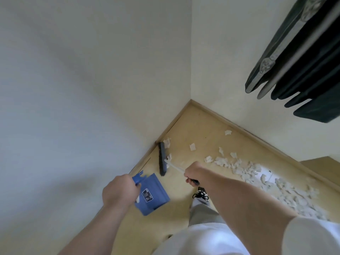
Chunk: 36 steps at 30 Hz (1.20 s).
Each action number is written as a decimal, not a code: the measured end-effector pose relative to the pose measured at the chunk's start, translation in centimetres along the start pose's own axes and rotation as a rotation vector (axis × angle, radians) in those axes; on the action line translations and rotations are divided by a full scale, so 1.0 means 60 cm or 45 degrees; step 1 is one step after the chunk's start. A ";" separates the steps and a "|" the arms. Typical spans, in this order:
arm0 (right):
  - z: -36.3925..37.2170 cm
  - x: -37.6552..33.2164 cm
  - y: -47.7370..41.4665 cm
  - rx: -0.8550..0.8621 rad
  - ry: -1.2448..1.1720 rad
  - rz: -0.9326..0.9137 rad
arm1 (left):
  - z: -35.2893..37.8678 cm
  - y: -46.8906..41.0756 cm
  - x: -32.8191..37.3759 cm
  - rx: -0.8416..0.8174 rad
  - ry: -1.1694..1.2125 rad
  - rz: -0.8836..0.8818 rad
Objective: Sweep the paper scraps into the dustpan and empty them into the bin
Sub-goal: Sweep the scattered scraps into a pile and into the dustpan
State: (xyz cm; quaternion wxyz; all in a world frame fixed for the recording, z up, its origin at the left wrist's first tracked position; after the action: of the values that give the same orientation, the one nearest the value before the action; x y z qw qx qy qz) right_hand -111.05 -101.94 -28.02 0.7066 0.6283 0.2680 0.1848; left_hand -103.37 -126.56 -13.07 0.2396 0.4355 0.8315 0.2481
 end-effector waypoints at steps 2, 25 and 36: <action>-0.038 -0.011 -0.001 0.042 -0.027 0.034 | -0.023 -0.020 0.025 -0.004 -0.012 -0.006; -0.209 0.381 0.146 0.588 -0.940 0.257 | -0.146 -0.095 0.222 0.141 -0.251 0.609; -0.138 0.313 0.189 0.644 -1.006 -0.008 | -0.157 -0.107 0.234 0.172 -0.286 0.762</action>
State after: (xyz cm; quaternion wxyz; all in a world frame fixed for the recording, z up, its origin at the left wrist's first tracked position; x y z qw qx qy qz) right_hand -100.46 -82.54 -20.12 0.5797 0.8021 0.0170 -0.1421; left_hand -120.15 -119.82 -12.44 0.2170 0.7000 0.6496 0.2023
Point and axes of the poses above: each hand's wrist, its own y-axis away from the middle knuckle, its own z-axis out of the palm, x = y × z, the point moved 6 cm from there along -y, towards the middle knuckle, and after that the axes turned 10 degrees about -x, right-handed, at the moved point
